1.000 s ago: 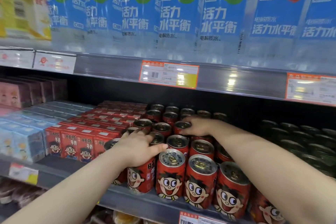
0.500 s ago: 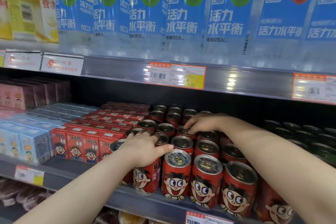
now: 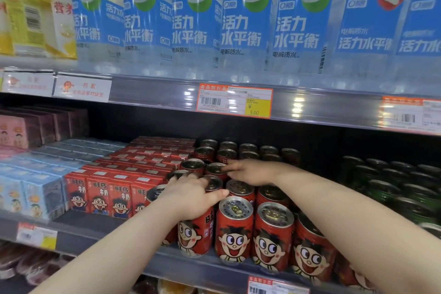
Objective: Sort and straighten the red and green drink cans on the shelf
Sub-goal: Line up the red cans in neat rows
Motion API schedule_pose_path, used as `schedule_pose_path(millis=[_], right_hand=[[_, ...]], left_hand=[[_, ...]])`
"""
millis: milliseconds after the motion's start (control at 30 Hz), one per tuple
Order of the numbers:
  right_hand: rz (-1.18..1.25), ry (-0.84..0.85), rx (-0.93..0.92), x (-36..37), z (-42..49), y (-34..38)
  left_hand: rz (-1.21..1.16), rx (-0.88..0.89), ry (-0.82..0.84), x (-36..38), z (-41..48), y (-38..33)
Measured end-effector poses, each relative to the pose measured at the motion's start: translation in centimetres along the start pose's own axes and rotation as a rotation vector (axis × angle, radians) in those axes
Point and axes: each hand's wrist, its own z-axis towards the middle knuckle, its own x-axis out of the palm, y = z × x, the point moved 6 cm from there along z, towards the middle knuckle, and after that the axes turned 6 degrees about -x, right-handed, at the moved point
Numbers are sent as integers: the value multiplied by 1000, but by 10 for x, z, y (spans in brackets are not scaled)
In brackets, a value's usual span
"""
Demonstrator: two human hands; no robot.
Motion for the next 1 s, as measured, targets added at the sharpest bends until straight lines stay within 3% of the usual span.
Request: schedule_pose_path(millis=[133,267,433,567,667,1000], right_hand=[[37,-96,78,-25,-35,-4],[-14,37,118,-22,-86,4],[-212,163,146,11,-140,16],[-422,-8,139,35,-155,18],[-471,-105,137,40,-155,18],[-473,-94,144,38,-142,13]], left_hand=[[-45,-3,-33,-3,1,2],[-101,32,-60,-4,0,3],[-268,306,-170,-14,-23,-11],[24,534,-161,-2,-43,-38],[186,518,-147,11,-38,-40],[212,551,-156,12,-26,-41]])
